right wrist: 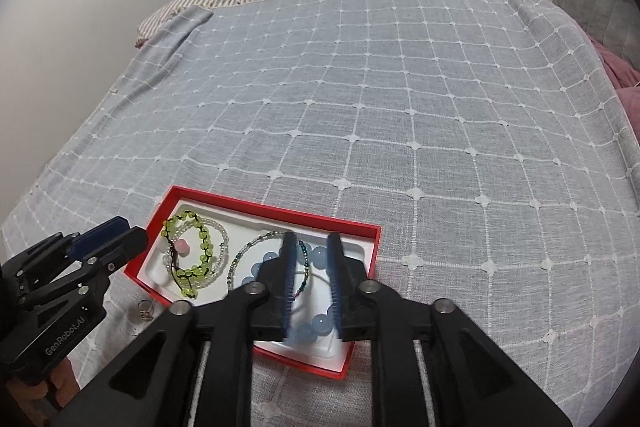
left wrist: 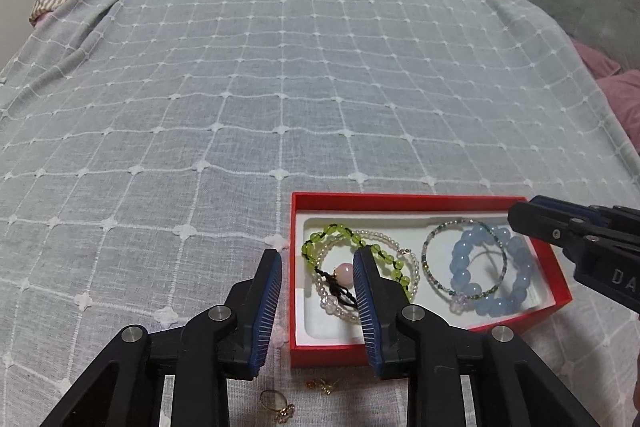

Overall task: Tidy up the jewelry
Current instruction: 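Withdraw both grippers from the red box toward the remaining jewelry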

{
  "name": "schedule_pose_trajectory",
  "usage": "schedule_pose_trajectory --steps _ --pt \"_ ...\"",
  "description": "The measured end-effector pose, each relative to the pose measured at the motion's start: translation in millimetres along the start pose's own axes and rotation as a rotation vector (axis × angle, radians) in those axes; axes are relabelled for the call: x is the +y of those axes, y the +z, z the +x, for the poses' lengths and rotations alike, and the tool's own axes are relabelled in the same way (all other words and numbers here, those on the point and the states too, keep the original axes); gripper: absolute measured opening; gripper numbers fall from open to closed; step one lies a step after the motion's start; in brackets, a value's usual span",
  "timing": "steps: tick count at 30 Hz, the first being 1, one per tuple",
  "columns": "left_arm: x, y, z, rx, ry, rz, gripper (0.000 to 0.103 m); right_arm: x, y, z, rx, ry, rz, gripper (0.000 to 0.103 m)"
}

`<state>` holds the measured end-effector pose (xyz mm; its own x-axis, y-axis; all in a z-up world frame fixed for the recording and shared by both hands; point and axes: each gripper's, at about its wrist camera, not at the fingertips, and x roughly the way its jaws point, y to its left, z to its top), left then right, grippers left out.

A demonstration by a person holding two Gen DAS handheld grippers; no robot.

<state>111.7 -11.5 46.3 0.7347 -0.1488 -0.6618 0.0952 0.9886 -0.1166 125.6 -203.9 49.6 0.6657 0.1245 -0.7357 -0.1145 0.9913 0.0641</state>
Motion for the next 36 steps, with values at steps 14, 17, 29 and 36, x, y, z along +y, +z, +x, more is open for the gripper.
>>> schedule_pose_trajectory --steps 14,17,29,36 --pt "7 -8 -23 0.031 -0.004 -0.010 0.073 1 -23 -39 0.026 -0.025 0.012 0.060" --pt "10 -13 -29 0.044 -0.006 -0.006 0.083 2 -29 -48 0.028 -0.037 0.011 0.063" --pt "20 -41 -44 0.114 -0.014 0.024 0.094 4 -63 -63 0.079 -0.060 0.029 0.070" --pt "38 -59 -42 0.179 -0.012 0.002 0.094 9 -85 -65 0.109 -0.051 0.027 0.070"
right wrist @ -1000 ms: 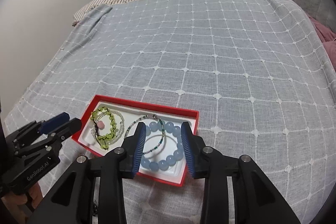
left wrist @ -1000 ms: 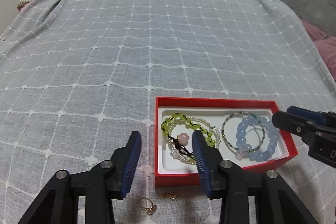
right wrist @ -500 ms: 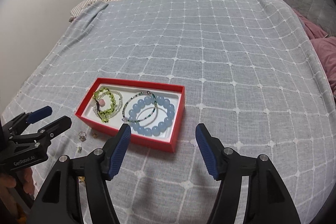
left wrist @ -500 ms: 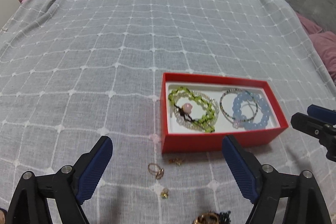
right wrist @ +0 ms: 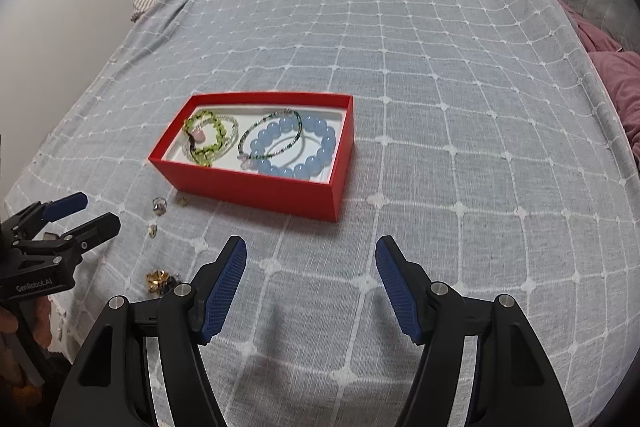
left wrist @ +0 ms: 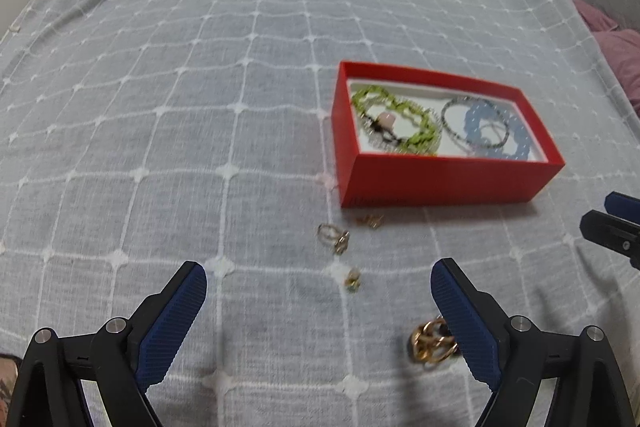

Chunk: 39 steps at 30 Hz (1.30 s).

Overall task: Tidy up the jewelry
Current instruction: 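Withdraw both grippers from the red box toward the remaining jewelry, then grasp the black clip with the right gripper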

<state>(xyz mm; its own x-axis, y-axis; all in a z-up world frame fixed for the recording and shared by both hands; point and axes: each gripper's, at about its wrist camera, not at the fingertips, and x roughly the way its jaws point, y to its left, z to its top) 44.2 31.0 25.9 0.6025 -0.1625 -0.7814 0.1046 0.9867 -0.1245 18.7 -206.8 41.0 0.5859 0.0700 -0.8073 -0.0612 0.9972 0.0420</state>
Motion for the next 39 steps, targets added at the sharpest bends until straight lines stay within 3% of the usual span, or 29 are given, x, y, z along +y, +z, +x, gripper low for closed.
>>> schedule_pose_trajectory --steps 6,15,30,33,39 --pt "15 -13 6 0.053 0.009 -0.019 0.094 8 -21 5 0.042 0.022 -0.023 0.070" --pt "24 -31 12 0.111 0.028 -0.001 0.094 45 -46 18 0.069 0.050 -0.184 0.070" --pt "19 -41 14 0.163 0.048 0.031 0.094 76 -52 44 0.111 0.146 -0.253 0.069" --pt "18 -42 15 0.167 0.047 0.039 0.094 85 -51 48 0.102 0.152 -0.287 0.063" --pt "15 -45 13 0.165 0.025 0.052 0.094 94 -45 53 0.090 0.176 -0.316 0.041"
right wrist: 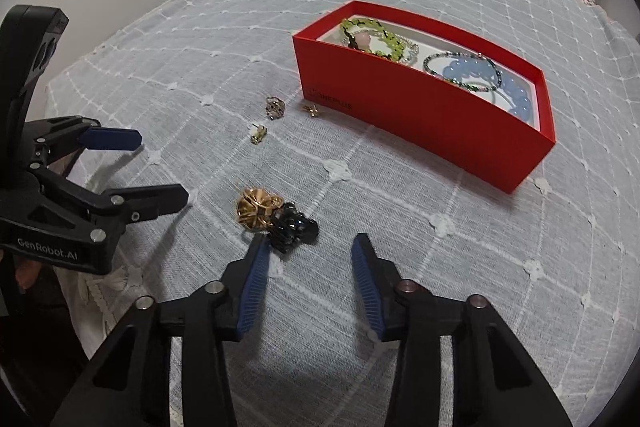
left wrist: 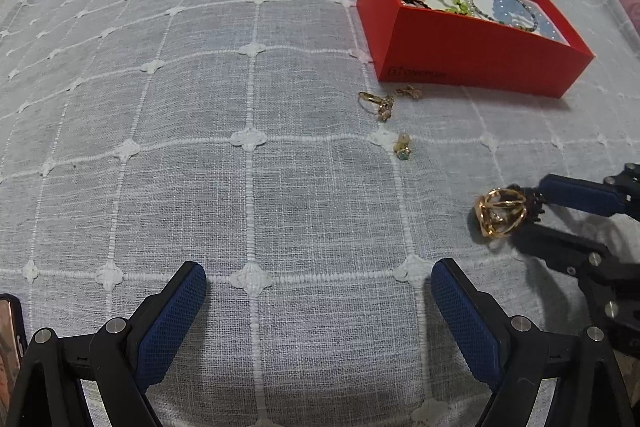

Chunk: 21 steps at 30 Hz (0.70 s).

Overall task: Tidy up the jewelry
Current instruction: 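Grasp the black clip with the right gripper, then grasp the gold knot piece with the left gripper while the right gripper holds the black clip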

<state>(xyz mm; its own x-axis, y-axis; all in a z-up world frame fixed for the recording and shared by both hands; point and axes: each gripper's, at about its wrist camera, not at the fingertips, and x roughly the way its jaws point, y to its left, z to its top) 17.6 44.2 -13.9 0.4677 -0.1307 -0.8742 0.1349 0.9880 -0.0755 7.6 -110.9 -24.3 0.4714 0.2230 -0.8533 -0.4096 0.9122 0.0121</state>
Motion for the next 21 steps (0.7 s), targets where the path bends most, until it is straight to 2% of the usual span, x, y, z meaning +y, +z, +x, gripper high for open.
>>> schedule_pose_trajectory --steps 3,4,12,18,21 --pt "-4 0 -1 -0.005 -0.006 0.020 0.094 1 2 1 -0.010 0.032 -0.012 0.034" --pt "-6 0 -1 -0.007 -0.008 0.026 0.094 1 3 2 -0.010 0.043 -0.018 0.028" --pt "-25 -3 -4 -0.018 -0.051 0.097 0.093 -10 2 -6 -0.024 0.024 -0.002 0.029" --pt "-47 -5 -6 -0.028 -0.105 0.166 0.080 -24 -2 -12 -0.012 -0.010 0.026 0.029" --pt "-57 -3 -3 -0.031 -0.141 0.191 0.063 -25 -4 -15 -0.009 -0.017 0.025 0.029"
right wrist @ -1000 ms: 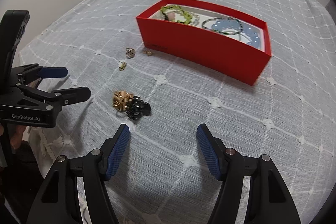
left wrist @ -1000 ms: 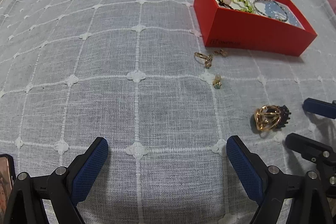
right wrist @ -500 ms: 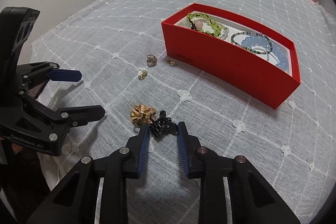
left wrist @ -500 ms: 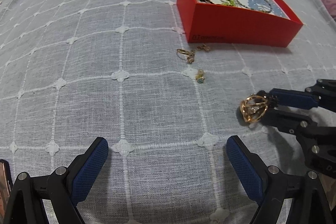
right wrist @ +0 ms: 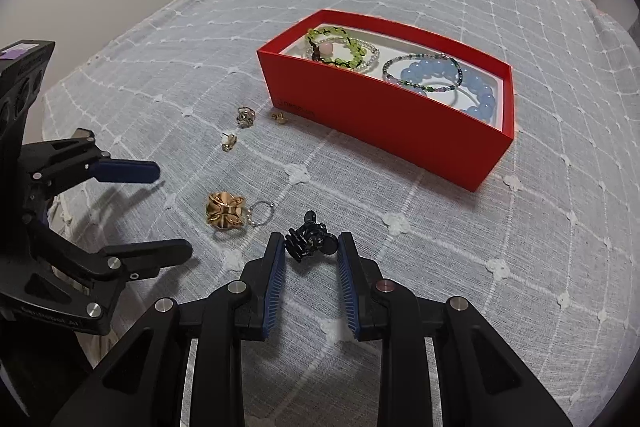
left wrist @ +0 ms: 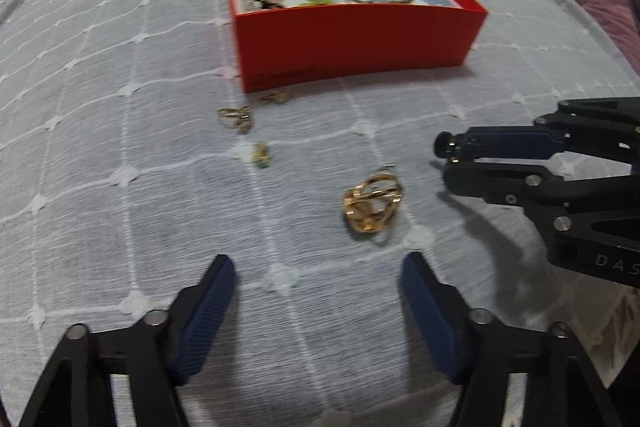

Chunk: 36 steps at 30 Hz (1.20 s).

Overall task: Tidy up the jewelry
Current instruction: 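Grasp the gold knot piece with the left gripper while the right gripper holds the black clip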

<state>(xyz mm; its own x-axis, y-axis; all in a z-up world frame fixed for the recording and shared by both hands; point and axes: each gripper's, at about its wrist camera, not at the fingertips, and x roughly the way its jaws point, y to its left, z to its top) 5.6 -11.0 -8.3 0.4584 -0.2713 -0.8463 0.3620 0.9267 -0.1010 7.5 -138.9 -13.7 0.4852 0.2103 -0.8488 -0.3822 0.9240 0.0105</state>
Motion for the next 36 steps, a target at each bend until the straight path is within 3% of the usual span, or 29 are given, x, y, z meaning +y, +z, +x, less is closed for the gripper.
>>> schedule_pose_trajectory --steps 1,5,15,20,36 --pt "-3 1 1 0.001 -0.009 0.008 0.055 0 -1 -1 0.002 -0.001 0.000 0.029" --pt "-11 4 5 -0.010 -0.009 0.034 0.042 -1 -4 -2 0.013 -0.005 -0.003 0.029" --pt "-15 12 10 -0.035 -0.025 0.051 0.034 -4 -7 -3 0.028 -0.009 -0.001 0.029" --pt "-19 14 13 -0.035 -0.010 0.069 0.020 -4 -8 -2 0.035 -0.012 0.001 0.029" --pt "-21 15 7 -0.049 0.001 0.061 0.017 -5 -8 -6 0.032 -0.016 0.011 0.029"
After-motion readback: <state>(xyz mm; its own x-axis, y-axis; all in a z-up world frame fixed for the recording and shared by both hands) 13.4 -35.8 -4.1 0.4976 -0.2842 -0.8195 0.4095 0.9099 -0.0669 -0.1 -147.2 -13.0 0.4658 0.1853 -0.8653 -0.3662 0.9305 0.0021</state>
